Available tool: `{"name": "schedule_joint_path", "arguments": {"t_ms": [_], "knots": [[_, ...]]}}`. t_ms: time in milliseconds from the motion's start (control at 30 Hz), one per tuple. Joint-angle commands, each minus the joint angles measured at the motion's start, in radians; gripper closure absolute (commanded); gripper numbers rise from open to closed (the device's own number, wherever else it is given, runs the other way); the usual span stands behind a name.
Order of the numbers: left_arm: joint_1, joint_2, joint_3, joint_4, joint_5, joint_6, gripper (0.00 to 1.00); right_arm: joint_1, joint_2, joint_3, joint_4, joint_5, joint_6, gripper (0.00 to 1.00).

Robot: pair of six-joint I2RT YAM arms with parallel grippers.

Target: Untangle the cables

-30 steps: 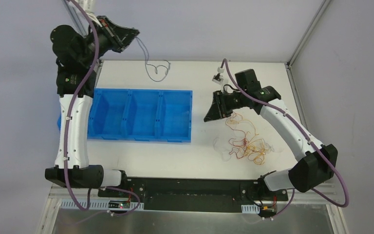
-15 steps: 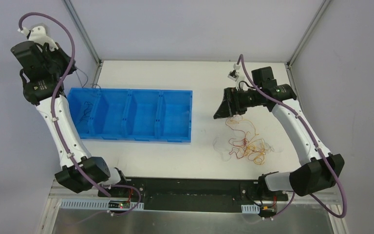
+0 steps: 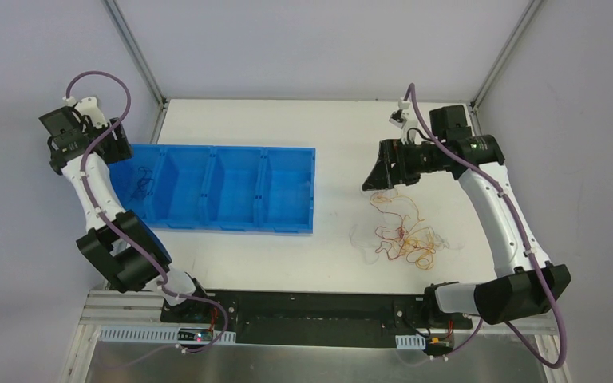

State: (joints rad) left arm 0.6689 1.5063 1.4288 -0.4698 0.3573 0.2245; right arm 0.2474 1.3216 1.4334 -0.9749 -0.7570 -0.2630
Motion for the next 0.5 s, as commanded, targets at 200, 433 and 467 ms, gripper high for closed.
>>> {"name": "schedule_joint_path", "arguments": {"t_ms": [200,433,467], "knots": [[-0.212,-0.133,0.068,-0.073,0.282,0.025,0.01,-0.171,0.050,0.003,-0.240,0.246,-0.250,0.19],[-0.669,-0.090,0.125,-0.105,0.366,-0.093,0.01,-0.335,0.085,-0.154,-0.224,0.410,-0.328,0.25],[-0.743,-0.061,0.133,-0.105,0.369,-0.114,0.01,-0.343,0.090,-0.175,-0.214,0.423,-0.334,0.27]]}}
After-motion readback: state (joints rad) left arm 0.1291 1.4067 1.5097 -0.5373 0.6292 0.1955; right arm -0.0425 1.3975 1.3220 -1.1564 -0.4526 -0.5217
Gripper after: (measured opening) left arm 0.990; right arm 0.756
